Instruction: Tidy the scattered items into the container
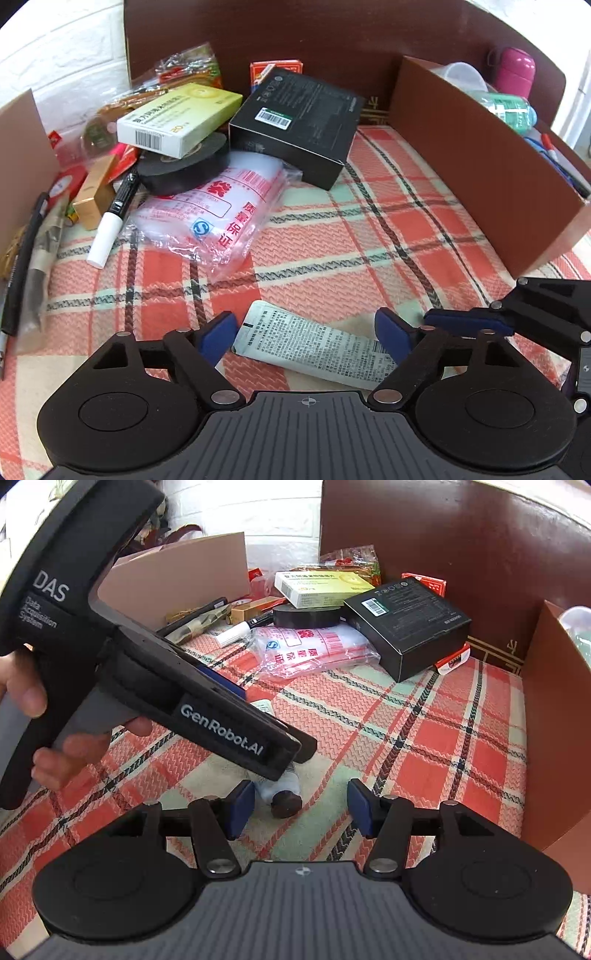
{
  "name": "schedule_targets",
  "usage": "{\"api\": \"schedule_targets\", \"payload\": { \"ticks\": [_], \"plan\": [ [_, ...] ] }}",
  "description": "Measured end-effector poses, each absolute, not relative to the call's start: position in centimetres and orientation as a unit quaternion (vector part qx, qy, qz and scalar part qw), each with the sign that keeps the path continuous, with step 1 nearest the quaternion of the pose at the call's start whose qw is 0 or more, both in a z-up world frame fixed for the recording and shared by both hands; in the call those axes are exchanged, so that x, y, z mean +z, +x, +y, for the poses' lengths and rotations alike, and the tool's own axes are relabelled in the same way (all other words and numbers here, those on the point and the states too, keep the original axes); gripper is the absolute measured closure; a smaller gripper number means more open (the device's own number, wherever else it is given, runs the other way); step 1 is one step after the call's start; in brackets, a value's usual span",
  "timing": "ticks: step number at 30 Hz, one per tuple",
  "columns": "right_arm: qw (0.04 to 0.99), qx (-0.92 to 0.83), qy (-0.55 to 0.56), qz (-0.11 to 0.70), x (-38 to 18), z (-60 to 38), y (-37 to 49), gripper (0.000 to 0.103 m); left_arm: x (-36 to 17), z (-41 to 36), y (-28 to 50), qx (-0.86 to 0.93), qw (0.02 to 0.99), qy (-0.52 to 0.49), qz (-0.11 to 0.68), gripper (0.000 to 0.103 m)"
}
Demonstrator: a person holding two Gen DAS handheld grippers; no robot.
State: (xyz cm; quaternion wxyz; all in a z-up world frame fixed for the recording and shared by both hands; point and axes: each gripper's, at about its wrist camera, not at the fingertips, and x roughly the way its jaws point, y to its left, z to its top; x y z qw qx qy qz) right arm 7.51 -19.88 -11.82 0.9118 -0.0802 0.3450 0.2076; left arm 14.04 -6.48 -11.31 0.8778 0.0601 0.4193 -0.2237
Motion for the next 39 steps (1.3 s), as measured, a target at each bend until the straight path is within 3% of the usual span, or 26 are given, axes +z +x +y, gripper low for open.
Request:
{"api": "schedule_targets", "payload": {
  "ticks": [6, 8, 13, 20, 22, 25, 28, 29, 30, 34, 39],
  "plan": [
    [0.908, 0.219, -0.091, 0.347, -11.9, -18.8, 7.2, 0.041, -11.1, -5.6, 13.3, -0.211, 0.874, 0.032, 0.436, 0.017],
    [0.906, 0.22, -0.1, 0.348, -11.8, -18.2, 7.2, 0.045, -10.8, -5.3, 13.3, -0.195, 0.87, 0.012, 0.453, 0.016],
    [0.9, 0.232, -0.121, 0.349, -11.7, -16.9, 6.6, 0.051, -10.1, -4.2, 12.8, -0.15, 0.862, -0.031, 0.484, 0.027],
    [0.901, 0.23, -0.113, 0.351, -11.8, -16.6, 6.7, 0.053, -10.5, -3.8, 13.5, -0.149, 0.861, -0.049, 0.485, 0.023],
    [0.9, 0.231, -0.113, 0.352, -11.7, -16.4, 6.6, 0.057, -10.6, -4.5, 13.6, -0.147, 0.864, -0.025, 0.481, 0.03],
    [0.898, 0.232, -0.11, 0.358, -11.5, -16.3, 6.2, 0.061, -10.6, -4.5, 12.8, -0.142, 0.871, 0.005, 0.47, 0.054],
    [0.897, 0.235, -0.104, 0.361, -11.5, -16.4, 5.8, 0.062, -10.4, -3.3, 12.5, -0.143, 0.869, -0.019, 0.474, 0.06],
    [0.896, 0.236, -0.102, 0.362, -11.4, -16.4, 5.7, 0.062, -10.3, -2.8, 12.4, -0.144, 0.866, -0.031, 0.477, 0.059],
    [0.896, 0.237, -0.099, 0.362, -11.4, -16.4, 5.6, 0.062, -10.2, -2.2, 12.3, -0.143, 0.863, -0.045, 0.482, 0.047],
    [0.895, 0.235, -0.103, 0.364, -11.4, -16.0, 5.2, 0.067, -10.0, -0.5, 11.4, -0.129, 0.848, -0.097, 0.504, 0.033],
    [0.893, 0.243, -0.112, 0.362, -11.3, -15.1, 4.7, 0.071, -10.0, -0.8, 10.9, -0.119, 0.844, -0.102, 0.512, 0.031]
  ]
}}
